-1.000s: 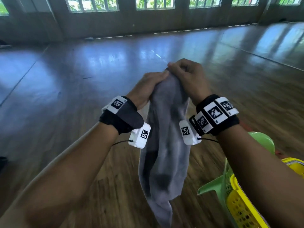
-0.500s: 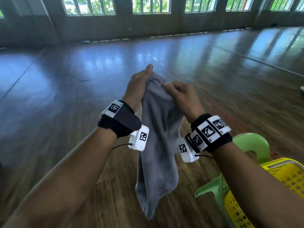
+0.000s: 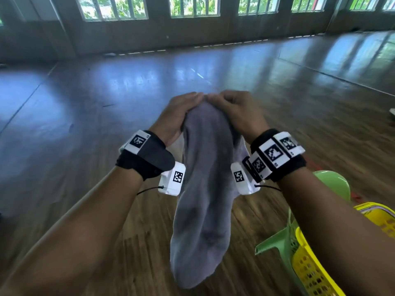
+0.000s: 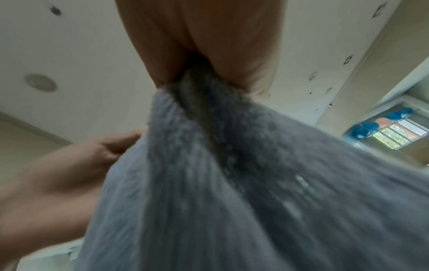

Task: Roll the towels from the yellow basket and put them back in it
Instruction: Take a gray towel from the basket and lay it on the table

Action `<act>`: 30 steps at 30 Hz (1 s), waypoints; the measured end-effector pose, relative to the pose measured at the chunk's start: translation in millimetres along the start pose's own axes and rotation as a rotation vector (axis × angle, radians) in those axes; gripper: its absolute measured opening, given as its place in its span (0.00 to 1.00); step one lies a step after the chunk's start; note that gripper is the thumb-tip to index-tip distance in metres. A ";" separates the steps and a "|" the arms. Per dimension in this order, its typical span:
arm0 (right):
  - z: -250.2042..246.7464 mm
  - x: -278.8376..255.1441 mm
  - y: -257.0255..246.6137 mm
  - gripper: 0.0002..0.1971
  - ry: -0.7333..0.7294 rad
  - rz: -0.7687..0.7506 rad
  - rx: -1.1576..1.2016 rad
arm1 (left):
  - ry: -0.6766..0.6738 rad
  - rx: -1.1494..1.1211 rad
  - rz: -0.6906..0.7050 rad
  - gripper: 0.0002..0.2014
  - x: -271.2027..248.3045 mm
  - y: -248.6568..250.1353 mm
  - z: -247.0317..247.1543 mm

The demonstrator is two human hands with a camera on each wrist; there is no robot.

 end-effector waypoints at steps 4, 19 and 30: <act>17.2 -11.7 18.7 0.21 -0.051 0.030 0.039 | 0.032 0.000 0.012 0.12 -0.1 2.4 -7.4; 4.9 5.5 5.9 0.21 0.035 -0.005 0.025 | 0.043 0.079 -0.033 0.12 4.5 -6.8 -4.3; 9.3 -8.8 18.3 0.24 0.007 0.014 -0.012 | 0.091 0.036 0.048 0.14 11.6 -2.7 -13.0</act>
Point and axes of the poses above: each hand's wrist, its own x-axis towards the middle knuckle, its own z-axis out of the palm, y = z × x, the point moved 9 cm from there along x, towards the middle knuckle, and after that the axes turned 7 degrees about x, right-handed, at the moved point
